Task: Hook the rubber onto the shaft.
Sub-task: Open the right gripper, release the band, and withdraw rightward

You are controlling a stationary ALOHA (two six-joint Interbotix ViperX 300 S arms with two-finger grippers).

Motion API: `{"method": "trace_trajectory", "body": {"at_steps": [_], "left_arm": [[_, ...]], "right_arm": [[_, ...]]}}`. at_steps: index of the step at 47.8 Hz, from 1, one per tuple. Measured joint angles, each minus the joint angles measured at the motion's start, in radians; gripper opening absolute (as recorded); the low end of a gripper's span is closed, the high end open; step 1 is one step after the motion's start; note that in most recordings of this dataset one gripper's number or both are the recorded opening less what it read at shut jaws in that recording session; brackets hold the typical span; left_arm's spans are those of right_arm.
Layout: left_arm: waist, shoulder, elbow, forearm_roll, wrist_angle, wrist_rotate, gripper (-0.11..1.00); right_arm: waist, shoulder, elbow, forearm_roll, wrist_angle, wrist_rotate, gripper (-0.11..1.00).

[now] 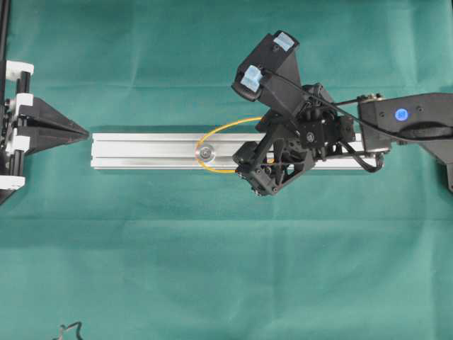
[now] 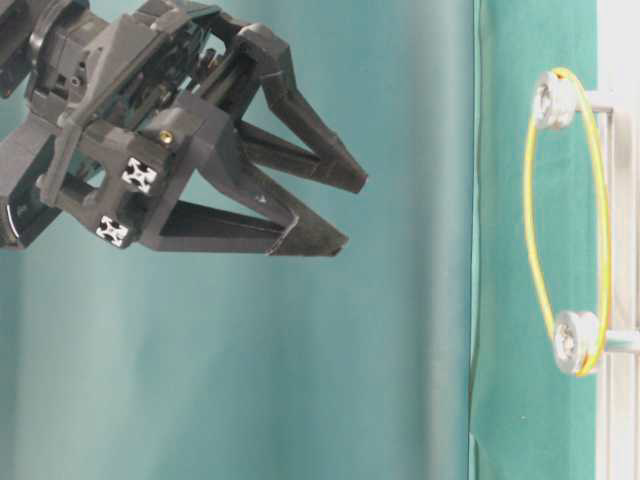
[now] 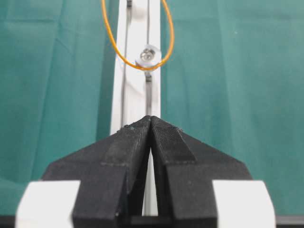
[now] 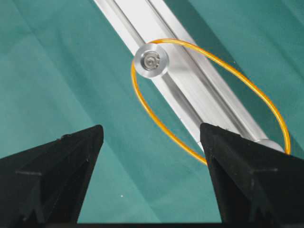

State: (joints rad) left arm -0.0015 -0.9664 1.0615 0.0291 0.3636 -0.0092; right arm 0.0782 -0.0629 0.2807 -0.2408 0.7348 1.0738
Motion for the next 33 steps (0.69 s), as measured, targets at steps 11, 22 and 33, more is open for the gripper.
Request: {"method": "trace_trajectory", "body": {"at_steps": [11, 22, 33], "left_arm": [[-0.002, 0.0, 0.0, 0.0, 0.0, 0.0, 0.0], [0.0, 0.0, 0.0, 0.0, 0.0, 0.0, 0.0], [0.0, 0.0, 0.0, 0.0, 0.0, -0.002, 0.0]], "right_arm": [[0.0, 0.0, 0.0, 0.0, 0.0, -0.058, 0.87], [0.0, -0.003, 0.002, 0.0, 0.028, -0.175, 0.87], [0.0, -0.003, 0.002, 0.002, 0.058, -0.321, 0.87]]}}
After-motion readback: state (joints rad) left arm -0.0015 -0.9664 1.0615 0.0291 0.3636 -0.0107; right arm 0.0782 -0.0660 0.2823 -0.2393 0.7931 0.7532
